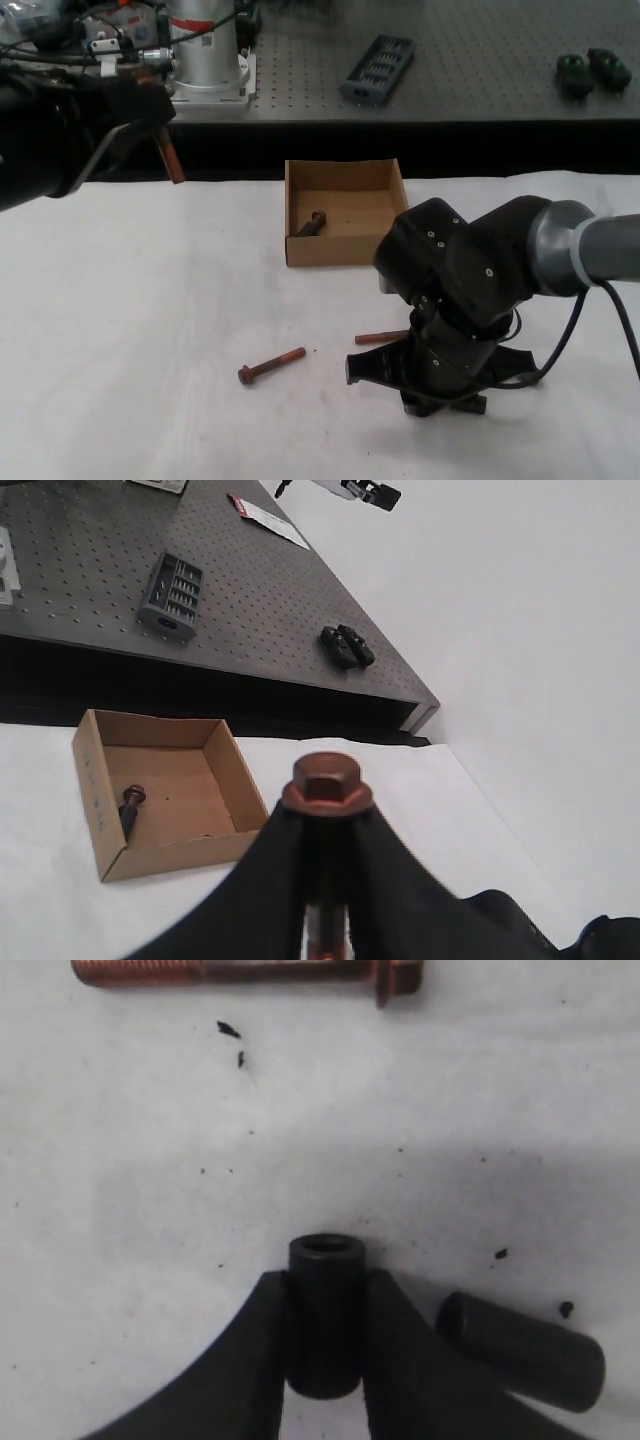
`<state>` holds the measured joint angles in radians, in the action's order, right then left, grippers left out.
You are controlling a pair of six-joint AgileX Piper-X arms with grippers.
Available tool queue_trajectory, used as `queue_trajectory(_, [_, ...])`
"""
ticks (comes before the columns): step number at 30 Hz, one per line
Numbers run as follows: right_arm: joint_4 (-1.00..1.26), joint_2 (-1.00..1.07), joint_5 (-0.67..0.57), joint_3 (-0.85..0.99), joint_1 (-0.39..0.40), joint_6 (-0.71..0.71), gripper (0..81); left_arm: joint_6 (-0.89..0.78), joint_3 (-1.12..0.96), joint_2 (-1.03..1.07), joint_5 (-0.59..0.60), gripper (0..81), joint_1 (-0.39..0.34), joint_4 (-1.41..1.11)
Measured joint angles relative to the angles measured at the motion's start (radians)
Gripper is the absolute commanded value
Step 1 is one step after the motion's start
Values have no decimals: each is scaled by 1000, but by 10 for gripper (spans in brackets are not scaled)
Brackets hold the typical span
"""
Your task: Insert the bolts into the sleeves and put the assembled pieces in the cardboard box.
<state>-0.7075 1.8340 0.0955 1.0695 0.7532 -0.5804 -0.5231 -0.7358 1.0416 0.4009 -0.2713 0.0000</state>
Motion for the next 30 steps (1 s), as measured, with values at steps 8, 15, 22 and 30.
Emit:
queue_trajectory(8, [9,-3,12,-2,13,115,40,0,0,0,0,62,0,0])
queue_trajectory(15, [168,-127,3,-118,46,212,46,16,13,0,-7,62,0,-28])
queue_trajectory(22, [459,-306,-126,-313,53,220,46,-59,265,50,58,62,2,-314])
queue_trajectory(30, [996,-507,-408,-670,53,202,43,-220,348,179,158,62,-13,-593])
